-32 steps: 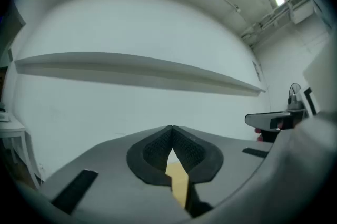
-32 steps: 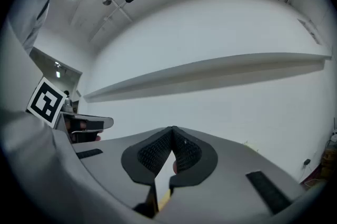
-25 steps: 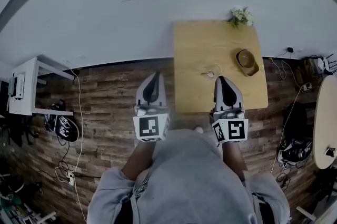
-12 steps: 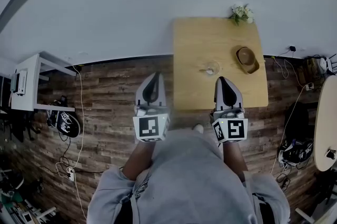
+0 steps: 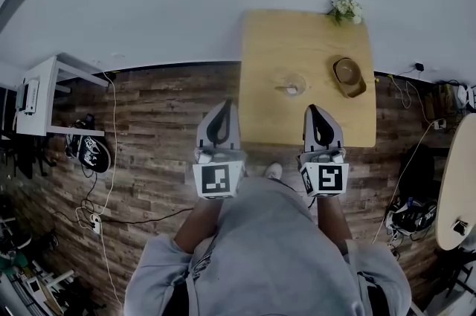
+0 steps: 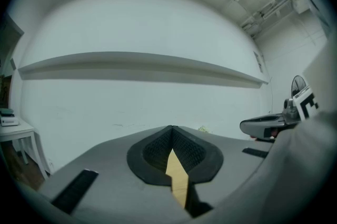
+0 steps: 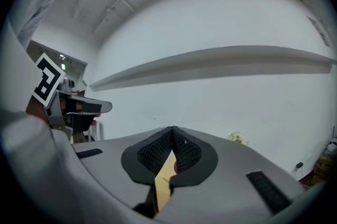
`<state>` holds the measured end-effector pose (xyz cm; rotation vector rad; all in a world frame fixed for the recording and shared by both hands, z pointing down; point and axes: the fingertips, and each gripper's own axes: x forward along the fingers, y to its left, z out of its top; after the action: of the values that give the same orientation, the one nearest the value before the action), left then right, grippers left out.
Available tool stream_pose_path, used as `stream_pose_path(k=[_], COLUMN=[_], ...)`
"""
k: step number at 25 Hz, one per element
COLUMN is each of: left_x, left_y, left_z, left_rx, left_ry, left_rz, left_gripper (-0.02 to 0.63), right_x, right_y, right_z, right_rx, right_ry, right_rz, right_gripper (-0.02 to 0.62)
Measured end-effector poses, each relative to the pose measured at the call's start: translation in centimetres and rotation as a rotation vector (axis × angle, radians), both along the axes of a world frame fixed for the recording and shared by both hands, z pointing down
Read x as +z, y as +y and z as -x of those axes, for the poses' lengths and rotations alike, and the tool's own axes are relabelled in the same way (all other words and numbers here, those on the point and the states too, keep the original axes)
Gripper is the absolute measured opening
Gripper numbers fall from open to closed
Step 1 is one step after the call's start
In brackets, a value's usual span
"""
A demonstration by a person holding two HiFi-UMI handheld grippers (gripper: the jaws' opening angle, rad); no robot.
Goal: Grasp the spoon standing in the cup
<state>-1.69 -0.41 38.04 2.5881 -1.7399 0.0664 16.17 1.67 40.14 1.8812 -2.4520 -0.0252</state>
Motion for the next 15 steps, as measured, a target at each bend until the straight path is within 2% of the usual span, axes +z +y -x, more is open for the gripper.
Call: stream_pose_path(k=[9,15], left_x=[0.5,0.2], left_y=[-2.7,-6.0], left_z=[1.6,2.7], left_rx=[0.038,0.104], left_ry=[0.000,0.017], left_rz=[0.011,-0.001], left_gripper=[0.000,0.000], right_x=[0.8,1.3], right_y=[-2.3,-5.0], right_z=[0.4,2.0], right_rx=[0.068,0.119], right_ry=[0.016,0.017], right_rz=[0.008,0.028], right_gripper=[-0.002,-0.002])
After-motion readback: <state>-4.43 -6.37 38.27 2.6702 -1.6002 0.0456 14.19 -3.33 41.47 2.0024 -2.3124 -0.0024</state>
